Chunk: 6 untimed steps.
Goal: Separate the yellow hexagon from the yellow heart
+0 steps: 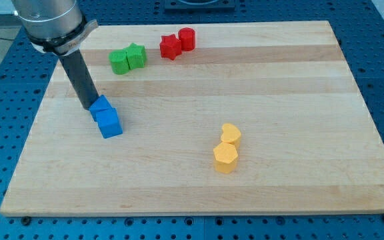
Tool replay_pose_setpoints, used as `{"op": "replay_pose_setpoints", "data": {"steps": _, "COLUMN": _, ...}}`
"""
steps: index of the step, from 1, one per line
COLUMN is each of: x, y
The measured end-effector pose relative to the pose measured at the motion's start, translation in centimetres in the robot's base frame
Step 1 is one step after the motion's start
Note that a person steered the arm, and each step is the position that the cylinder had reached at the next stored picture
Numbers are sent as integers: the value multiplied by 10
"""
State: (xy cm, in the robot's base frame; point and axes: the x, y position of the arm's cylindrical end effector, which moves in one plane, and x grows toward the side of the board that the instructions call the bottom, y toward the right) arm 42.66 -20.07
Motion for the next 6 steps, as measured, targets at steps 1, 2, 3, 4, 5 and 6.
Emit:
{"op": "replay_pose_setpoints", "data": {"steps": 1, "x": 0, "y": 9}}
{"op": "replay_pose_setpoints", "data": {"steps": 2, "x": -13, "y": 17}}
{"op": "replay_pose_setpoints", "data": {"steps": 3, "x": -22, "y": 92}}
{"op": "replay_pose_setpoints", "data": {"steps": 4, "x": -22, "y": 220}}
{"op": "replay_pose_setpoints", "data": {"steps": 5, "x": 46, "y": 312}}
{"op": "replay_pose_setpoints", "data": {"steps": 6, "x": 136, "y": 300}}
